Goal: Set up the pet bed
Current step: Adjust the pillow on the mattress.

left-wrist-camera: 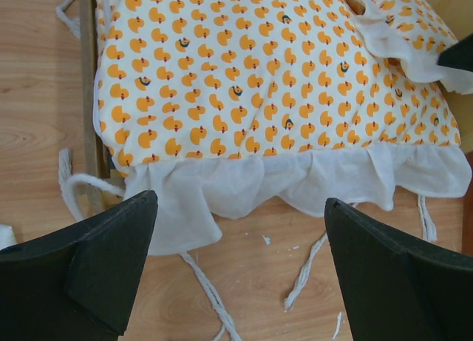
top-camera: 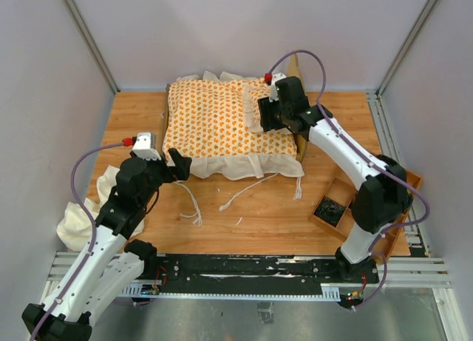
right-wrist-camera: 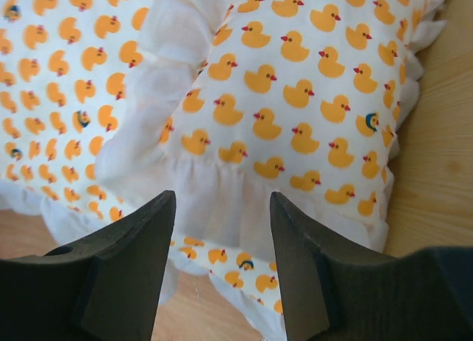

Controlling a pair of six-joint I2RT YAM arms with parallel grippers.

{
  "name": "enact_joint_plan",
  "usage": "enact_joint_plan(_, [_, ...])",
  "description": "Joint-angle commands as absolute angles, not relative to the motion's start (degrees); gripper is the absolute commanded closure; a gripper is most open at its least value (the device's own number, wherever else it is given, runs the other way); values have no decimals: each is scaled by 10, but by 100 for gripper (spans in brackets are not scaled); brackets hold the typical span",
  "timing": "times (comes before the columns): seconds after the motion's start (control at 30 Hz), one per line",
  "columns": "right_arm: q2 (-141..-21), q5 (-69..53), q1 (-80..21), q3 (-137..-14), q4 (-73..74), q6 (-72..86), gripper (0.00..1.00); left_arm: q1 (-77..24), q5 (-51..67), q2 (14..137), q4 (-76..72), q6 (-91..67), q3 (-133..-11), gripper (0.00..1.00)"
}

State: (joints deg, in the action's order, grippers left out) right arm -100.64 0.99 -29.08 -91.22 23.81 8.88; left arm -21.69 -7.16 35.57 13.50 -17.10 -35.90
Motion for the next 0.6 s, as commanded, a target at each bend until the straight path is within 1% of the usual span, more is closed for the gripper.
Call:
enact_joint_plan(0.0, [-929, -24, -299, -911, 271, 91, 43, -220, -132, 355, 139, -247, -388, 1])
enact_joint_plan(0.17, [-838, -51, -300, -871, 277, 94, 40, -220, -119, 354, 159, -228, -447, 1])
enact_joint_plan(0.3, [-749, -74, -299, -813, 273, 104, 38, -220, -81, 344, 175, -199, -491, 1])
enact_joint_plan(0.4, [-672, -81, -299, -755, 264, 110, 36, -220, -62, 327, 185, -197, -507, 1])
enact_joint_plan(0.57, [-523, -64, -300, -621, 221, 136, 35, -220, -45, 303, 197, -208, -512, 1])
